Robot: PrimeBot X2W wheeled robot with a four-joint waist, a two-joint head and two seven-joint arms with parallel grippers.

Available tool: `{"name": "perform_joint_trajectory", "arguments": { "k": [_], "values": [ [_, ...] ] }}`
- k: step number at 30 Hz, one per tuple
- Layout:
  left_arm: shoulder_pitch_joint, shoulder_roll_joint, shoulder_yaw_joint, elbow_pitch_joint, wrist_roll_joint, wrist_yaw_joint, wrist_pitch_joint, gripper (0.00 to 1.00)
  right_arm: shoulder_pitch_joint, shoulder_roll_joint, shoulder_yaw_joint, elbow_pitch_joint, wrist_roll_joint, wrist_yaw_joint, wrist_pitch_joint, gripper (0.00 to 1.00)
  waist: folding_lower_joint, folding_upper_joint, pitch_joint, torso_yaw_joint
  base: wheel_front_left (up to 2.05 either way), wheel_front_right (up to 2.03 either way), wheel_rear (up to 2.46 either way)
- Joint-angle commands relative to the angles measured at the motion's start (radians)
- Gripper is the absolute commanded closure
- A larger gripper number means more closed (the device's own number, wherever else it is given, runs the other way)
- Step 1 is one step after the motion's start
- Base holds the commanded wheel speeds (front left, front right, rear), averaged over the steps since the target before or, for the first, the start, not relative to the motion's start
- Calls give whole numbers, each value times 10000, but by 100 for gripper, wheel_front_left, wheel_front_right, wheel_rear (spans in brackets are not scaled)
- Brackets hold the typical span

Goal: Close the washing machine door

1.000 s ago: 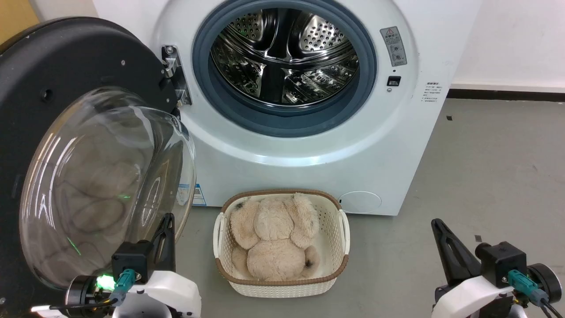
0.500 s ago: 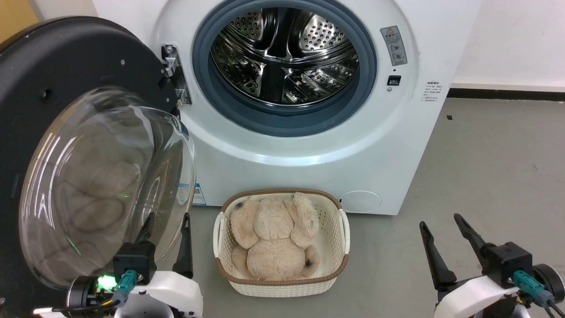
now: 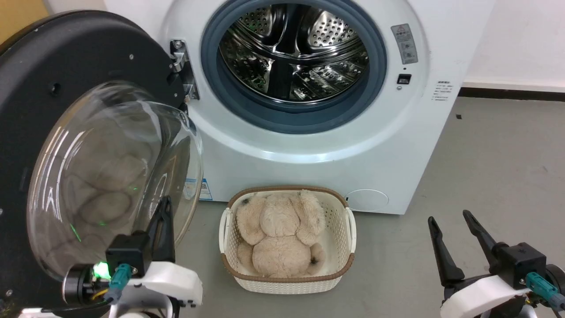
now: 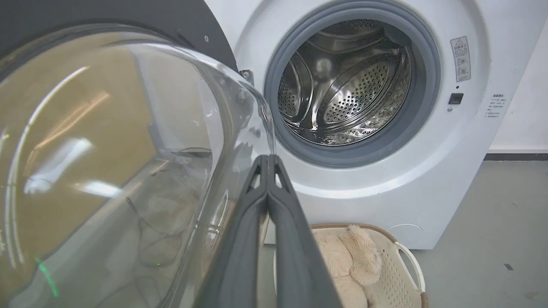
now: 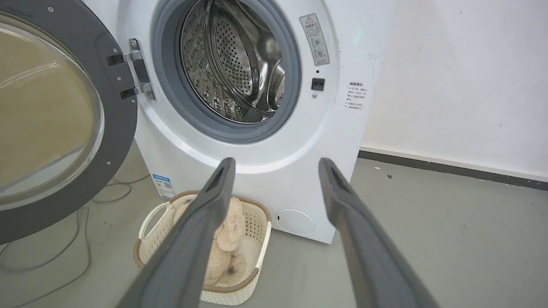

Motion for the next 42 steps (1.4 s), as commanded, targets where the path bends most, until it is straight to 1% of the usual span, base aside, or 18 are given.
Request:
{"name": "perform_joint_trajectory", "arguments": {
  "k": [1, 10, 15, 21, 28, 37, 42],
  "values": [
    [-259, 23, 30, -151, -96, -43, -109, 100, -20, 10, -65, -55, 140, 2, -112, 0, 0, 0, 29, 73, 0, 0, 0],
    [-948, 22, 385, -880, -405, -323, -298, 100, -59, 13, -244, -133, 266, 2, -301, 0, 0, 0, 193, 550, 0, 0, 0],
    [-1569, 19, 805, -1266, -733, -586, -424, 100, -71, 15, -363, -171, 311, 3, -427, 0, 0, 0, 312, 960, 0, 0, 0],
    [-2226, 43, 1218, -1650, -1143, -782, -548, 100, -82, 18, -485, -194, 338, 3, -551, 0, 0, 0, 426, 1401, 0, 0, 0],
    [-2913, 282, 1936, -1949, -1811, -904, -695, 100, -74, 20, -628, -177, 412, 3, -698, 0, 0, 0, 545, 1888, 0, 0, 0],
    [-3360, 686, 3238, -1711, -3122, -991, -786, 100, -65, 24, -781, -128, 545, 4, -886, 0, 0, 0, 668, 2373, 0, 0, 0],
    [-3584, 787, 4197, -1123, -4398, -913, -524, 100, -30, 26, -870, -96, 577, 4, -990, 0, 0, 0, 725, 2583, 0, 0, 0]
  ]
}}
